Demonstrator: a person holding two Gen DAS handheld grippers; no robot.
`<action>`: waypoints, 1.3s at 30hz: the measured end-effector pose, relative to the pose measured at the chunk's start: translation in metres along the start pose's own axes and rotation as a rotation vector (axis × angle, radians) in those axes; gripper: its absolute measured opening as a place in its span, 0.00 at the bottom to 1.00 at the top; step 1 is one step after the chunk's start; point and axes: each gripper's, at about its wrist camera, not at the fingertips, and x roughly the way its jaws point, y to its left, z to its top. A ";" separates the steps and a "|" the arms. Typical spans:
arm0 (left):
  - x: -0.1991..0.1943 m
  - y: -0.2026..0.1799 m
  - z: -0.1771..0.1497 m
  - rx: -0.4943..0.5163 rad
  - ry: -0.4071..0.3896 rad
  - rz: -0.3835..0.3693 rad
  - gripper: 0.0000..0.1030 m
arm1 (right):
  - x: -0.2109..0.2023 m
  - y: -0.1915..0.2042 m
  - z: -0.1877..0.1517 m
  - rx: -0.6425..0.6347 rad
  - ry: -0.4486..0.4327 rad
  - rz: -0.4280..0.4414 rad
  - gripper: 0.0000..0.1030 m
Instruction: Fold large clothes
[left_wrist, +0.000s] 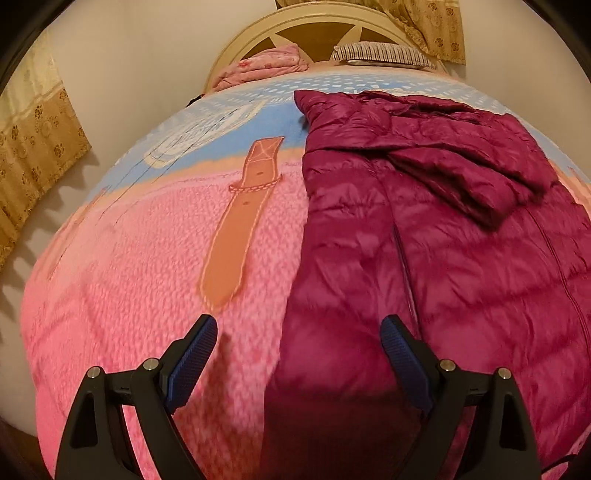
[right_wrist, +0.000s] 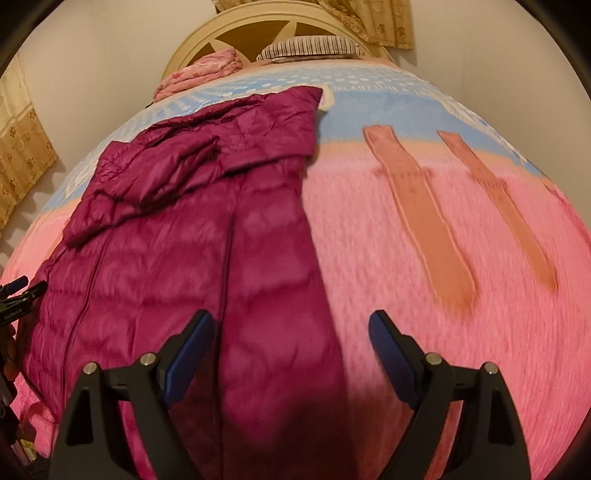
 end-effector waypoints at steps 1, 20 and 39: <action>-0.005 -0.002 -0.003 0.000 -0.003 0.002 0.88 | -0.004 0.001 -0.005 -0.003 -0.006 -0.003 0.86; -0.039 0.000 -0.055 0.005 -0.001 -0.136 0.61 | -0.044 0.002 -0.069 0.012 -0.039 0.059 0.49; -0.200 0.033 -0.021 0.010 -0.374 -0.220 0.05 | -0.167 0.017 -0.062 0.009 -0.325 0.190 0.09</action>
